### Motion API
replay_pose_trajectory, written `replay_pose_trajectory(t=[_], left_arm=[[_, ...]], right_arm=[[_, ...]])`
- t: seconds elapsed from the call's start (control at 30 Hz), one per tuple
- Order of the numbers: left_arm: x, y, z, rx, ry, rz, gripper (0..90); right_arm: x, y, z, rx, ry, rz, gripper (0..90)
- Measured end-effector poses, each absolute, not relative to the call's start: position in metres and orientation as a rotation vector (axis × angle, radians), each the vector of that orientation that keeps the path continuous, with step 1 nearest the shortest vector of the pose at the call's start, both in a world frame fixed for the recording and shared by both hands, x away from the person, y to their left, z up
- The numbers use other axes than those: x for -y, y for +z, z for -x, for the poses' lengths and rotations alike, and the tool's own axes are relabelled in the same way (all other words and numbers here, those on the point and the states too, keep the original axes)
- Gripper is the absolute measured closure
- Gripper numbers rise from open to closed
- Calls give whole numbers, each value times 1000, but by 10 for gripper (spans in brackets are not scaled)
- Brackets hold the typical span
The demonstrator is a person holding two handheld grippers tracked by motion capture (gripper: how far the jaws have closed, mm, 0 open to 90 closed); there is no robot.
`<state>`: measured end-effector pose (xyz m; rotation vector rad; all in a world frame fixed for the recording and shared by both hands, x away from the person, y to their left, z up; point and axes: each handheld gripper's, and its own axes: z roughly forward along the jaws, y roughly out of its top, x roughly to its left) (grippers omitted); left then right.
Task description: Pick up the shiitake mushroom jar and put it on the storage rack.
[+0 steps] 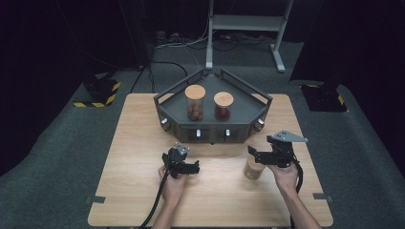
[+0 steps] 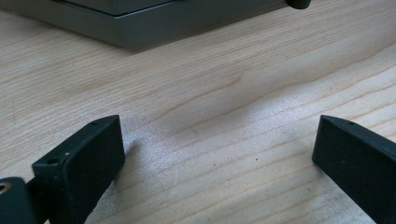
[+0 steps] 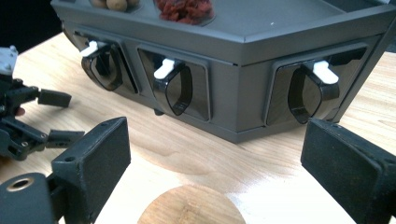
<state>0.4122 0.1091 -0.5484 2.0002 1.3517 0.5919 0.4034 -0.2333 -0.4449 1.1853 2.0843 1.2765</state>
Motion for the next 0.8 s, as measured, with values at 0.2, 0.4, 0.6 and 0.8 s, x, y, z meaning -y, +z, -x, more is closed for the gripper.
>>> replay_pose_trajectory(t=[0.2, 0.4, 0.6, 0.8], left_arm=[[-109, -548, -412, -1352, 592, -2000, 22], [-109, -548, -412, -1352, 592, -2001, 22], [-109, -548, -412, -1352, 592, -2001, 22], [-109, -548, -412, -1353, 591, -1999, 22]], right_arm=[[232, -451, -400, -2093, 1274, -1181, 77], [232, -456, -397, -2100, 1272, -1178, 76], [233, -461, -393, -2099, 1269, -1178, 76], [233, -464, -391, -2100, 1265, -1176, 76]])
